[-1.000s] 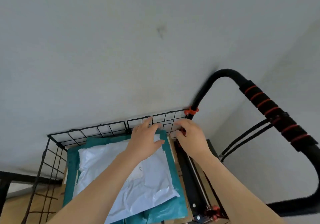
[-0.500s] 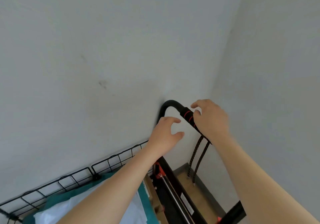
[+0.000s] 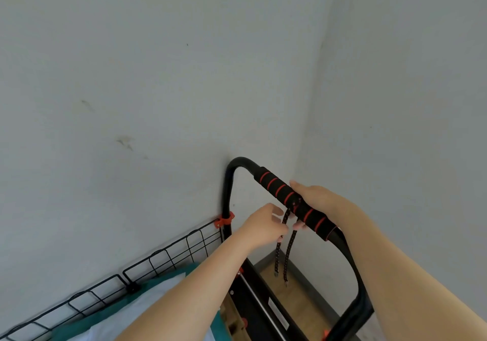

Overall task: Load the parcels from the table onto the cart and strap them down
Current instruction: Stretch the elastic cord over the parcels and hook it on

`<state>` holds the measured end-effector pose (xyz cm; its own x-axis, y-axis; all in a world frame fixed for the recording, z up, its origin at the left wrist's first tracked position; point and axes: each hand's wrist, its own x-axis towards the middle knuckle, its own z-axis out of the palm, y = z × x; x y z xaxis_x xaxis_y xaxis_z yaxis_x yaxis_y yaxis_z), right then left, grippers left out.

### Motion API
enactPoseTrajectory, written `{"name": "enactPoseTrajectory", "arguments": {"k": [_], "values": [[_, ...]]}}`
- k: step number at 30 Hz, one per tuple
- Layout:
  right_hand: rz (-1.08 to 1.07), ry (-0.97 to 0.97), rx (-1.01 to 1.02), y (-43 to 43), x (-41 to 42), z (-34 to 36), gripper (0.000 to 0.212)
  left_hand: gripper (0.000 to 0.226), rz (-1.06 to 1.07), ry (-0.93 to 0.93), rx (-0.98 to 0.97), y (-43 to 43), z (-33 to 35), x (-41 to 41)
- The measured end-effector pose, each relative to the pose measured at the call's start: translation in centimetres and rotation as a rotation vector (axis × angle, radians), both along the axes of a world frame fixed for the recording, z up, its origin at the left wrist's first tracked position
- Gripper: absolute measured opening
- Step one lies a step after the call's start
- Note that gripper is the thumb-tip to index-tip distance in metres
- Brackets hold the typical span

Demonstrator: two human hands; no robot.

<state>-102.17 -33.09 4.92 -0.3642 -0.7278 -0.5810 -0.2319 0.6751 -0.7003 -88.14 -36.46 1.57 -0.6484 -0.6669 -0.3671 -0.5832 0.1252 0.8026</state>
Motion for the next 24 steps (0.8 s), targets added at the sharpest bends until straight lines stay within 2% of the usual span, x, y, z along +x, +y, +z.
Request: {"name": "enactPoseTrajectory", "arguments": {"k": [3,6,9,13,16,19,21,24], "values": [[-0.056,-0.006,0.003,0.1,0.1,0.3,0.055,0.039,-0.038,-0.012,-0.023,0.2,-0.3,-0.3],[-0.087,0.193,-0.067,-0.1,0.3,0.5,0.042,0.022,-0.084,0.043,-0.042,0.4,-0.3,-0.1],[-0.196,0.309,-0.310,0.0,0.3,0.4,0.031,0.017,-0.074,0.085,-0.107,0.2,-0.2,0.5],[-0.361,0.444,-0.677,0.3,1.6,2.7,0.039,0.017,0.014,0.240,-0.173,-0.4,1.0,1.7],[-0.310,0.557,-0.893,-0.3,4.1,6.1,0.046,0.015,0.097,0.405,-0.218,-1.0,2.8,3.0],[-0.249,0.700,-1.113,-0.9,6.9,9.6,0.054,0.015,0.191,0.471,-0.336,-1.6,4.7,4.7],[-0.228,0.769,-1.245,-1.4,8.6,11.9,0.055,0.012,0.224,0.449,-0.424,-2.1,5.3,6.2],[-0.194,0.821,-1.412,-1.8,11.1,15.5,0.048,0.009,0.270,0.284,-0.509,-2.9,4.7,9.2]]}}
